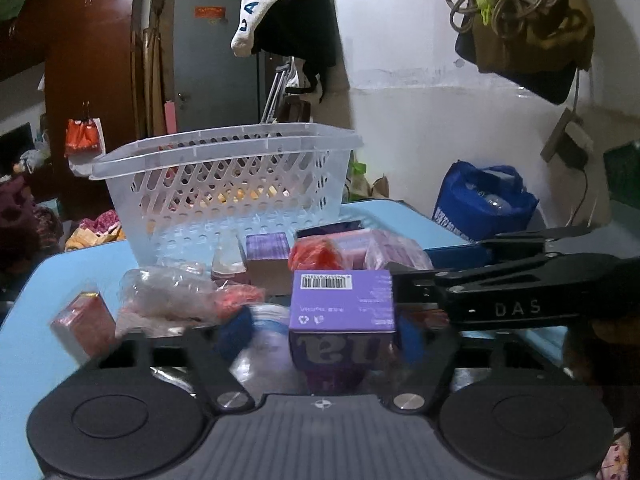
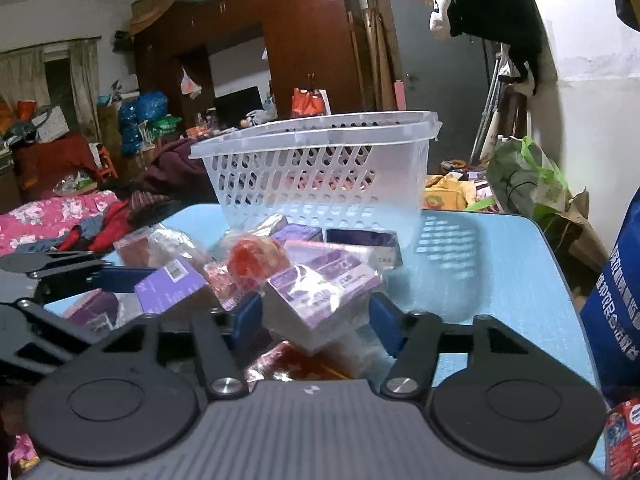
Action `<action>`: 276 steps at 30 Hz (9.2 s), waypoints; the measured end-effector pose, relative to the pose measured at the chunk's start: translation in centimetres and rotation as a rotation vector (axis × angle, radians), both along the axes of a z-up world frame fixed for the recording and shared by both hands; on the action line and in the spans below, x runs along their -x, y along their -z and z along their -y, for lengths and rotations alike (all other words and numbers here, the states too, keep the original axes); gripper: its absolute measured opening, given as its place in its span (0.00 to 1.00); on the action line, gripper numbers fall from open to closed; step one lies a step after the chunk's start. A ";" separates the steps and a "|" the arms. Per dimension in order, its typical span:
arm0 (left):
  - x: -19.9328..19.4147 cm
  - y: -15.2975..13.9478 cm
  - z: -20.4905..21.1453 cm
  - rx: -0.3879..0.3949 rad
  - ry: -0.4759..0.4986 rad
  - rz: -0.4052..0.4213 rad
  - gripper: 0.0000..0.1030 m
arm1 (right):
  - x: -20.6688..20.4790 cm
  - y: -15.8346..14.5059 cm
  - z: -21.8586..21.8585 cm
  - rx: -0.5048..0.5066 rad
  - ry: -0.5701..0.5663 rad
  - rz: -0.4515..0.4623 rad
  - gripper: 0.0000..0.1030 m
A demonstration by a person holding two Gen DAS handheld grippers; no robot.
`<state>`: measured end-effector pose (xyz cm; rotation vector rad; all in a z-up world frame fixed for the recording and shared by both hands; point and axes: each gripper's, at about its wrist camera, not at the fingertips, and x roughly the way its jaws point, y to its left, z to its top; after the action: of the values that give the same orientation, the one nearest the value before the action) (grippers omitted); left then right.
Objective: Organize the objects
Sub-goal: 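Grasp the purple box with the left tool while the right tool grasps a purple-white box, then carry both boxes over the white basket and open both tools to drop them, then grasp the pink tissue pack with the left tool while the right tool grasps a bagged white packet, then lift both items over the white basket and release them inside, then grasp the clear-wrapped black item with the left tool while the right tool grasps the red box, then move both items over the white basket and open both tools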
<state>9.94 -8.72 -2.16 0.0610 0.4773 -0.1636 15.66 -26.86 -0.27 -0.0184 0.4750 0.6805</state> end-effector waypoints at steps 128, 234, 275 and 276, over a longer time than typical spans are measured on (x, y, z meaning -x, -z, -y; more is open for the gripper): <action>7.6 5.3 -12.2 0.002 -0.328 0.210 0.54 | 10.4 5.8 -3.7 -0.026 0.115 0.278 0.45; 8.8 4.8 -10.4 0.012 -0.104 0.294 0.76 | 6.6 6.0 -0.3 -0.055 0.217 0.221 0.70; -16.5 -8.5 -13.0 0.135 -0.111 0.154 0.77 | -11.8 -6.0 -5.9 -0.054 0.068 0.306 0.70; -16.8 -8.3 -13.0 0.138 -0.104 0.156 0.81 | -11.9 -5.9 -6.0 -0.050 0.059 0.301 0.70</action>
<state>26.75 4.32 6.12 -0.0860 0.3120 -0.0886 27.61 -20.83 5.63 -0.0587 0.1690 0.6192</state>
